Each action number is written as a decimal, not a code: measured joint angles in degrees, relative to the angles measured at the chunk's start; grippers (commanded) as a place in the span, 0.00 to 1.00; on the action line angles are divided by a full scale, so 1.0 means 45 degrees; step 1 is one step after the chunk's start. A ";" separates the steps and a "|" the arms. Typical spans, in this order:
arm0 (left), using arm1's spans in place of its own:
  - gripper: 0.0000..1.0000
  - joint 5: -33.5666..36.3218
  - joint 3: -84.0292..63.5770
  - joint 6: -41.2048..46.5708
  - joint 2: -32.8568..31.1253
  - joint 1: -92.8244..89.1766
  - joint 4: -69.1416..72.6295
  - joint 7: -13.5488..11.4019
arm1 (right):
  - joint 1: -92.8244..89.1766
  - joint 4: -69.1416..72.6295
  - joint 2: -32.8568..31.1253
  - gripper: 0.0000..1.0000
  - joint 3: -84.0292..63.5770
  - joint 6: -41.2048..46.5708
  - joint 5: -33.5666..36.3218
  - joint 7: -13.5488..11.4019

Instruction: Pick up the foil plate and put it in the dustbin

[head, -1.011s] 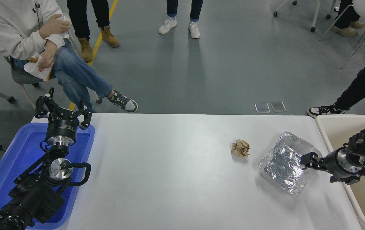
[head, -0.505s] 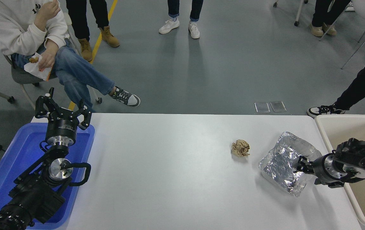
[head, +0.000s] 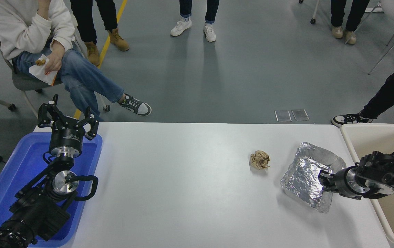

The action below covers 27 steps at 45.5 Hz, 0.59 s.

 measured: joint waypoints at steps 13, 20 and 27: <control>0.99 0.0000 0.0004 0.0000 0.0000 0.0000 0.0000 0.0000 | 0.0914 0.0967 -0.0912 0.00 -0.0191 0.0090 -0.0314 0.0007; 0.99 -0.0001 0.0004 0.0000 0.0001 0.0000 -0.0001 0.0001 | 0.2591 0.2388 -0.2036 0.00 -0.1124 0.0228 -0.0396 0.0007; 0.99 0.0005 0.0003 0.0000 0.0002 -0.0001 -0.0003 0.0010 | 0.5514 0.4170 -0.2983 0.00 -0.2960 0.0519 -0.0413 0.0014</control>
